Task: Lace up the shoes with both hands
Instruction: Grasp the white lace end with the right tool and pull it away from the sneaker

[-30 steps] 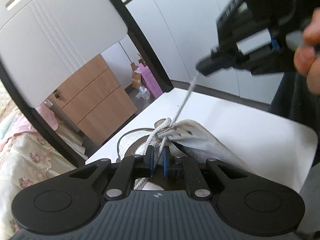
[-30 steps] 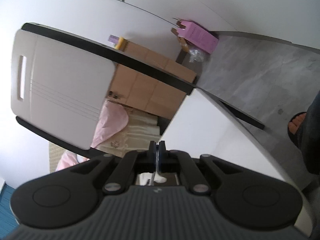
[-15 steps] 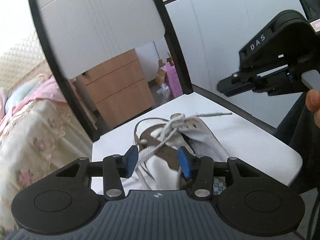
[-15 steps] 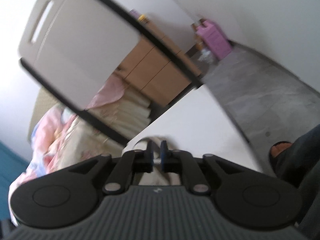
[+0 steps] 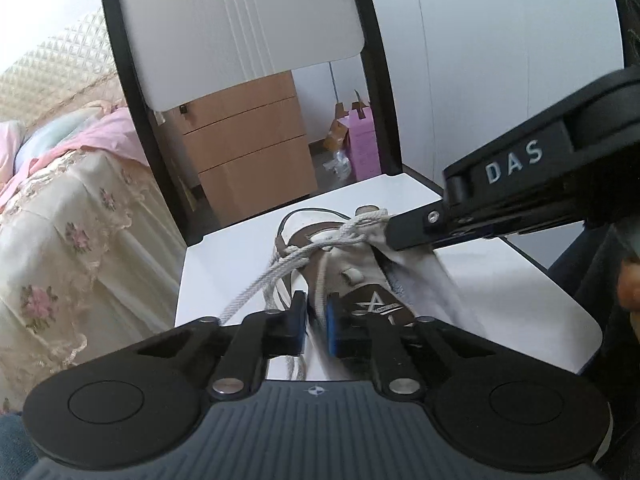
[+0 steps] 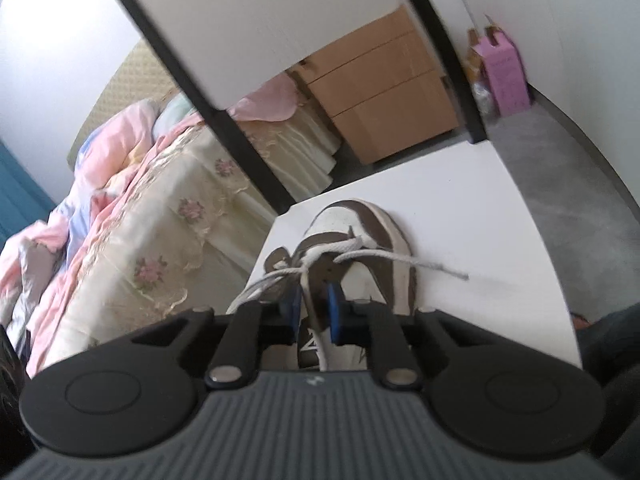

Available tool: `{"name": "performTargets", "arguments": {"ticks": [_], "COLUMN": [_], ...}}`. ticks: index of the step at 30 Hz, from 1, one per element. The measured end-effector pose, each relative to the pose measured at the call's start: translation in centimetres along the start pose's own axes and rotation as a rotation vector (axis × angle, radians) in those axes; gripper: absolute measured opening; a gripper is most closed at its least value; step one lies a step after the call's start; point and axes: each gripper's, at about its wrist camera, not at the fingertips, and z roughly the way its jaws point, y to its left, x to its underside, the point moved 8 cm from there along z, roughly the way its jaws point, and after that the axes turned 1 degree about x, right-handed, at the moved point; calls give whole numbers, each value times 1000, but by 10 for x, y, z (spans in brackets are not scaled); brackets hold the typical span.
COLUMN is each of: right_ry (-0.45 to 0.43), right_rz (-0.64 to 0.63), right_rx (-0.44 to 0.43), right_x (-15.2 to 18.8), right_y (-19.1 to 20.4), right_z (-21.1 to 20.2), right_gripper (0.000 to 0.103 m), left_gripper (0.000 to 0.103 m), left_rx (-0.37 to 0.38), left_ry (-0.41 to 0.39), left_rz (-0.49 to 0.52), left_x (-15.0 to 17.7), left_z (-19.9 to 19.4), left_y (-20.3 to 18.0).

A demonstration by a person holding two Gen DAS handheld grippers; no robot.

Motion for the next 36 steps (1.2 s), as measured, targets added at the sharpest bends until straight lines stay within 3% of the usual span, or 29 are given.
{"name": "performTargets", "arguments": {"ticks": [4,13,16,18,19,21,25,32,34,35,36], "right_ry": [-2,-18,-75,-105,-113,-69,9,-11,-11,-6,-11], "right_rz": [-14,57,173,294,356,492,689,709,722,723,722], "right_rx": [0,-15,-73,-122,-134,-137,-167,-89,-81,-78,-80], "right_x": [3,-3,-11,-18,-20,-17,-9,-17,-20,-20,-21], "right_y": [3,-2,-6,-18,-25,-43,-63,-79,-83,-85,-86], "right_z": [7,15,4,0,0,13,41,55,59,62,62], "right_gripper": [13,14,18,35,39,40,40,41,38,28,8], "left_gripper": [10,11,11,14,15,20,21,17,17,17,17], "left_rx": [11,1,1,5,4,3,4,-10,-16,-19,-22], "left_ry": [5,-4,-10,-12,-13,-12,-3,-11,-9,-8,-7], "left_rz": [-58,-86,-91,-104,-114,-134,-156,-162,-154,-150,-146], "left_x": [0,-4,-6,-7,-8,-8,-8,-8,-8,-8,-8], "left_z": [1,6,6,6,6,9,14,11,12,12,12], "left_y": [12,22,24,25,26,29,32,31,30,29,28]}}
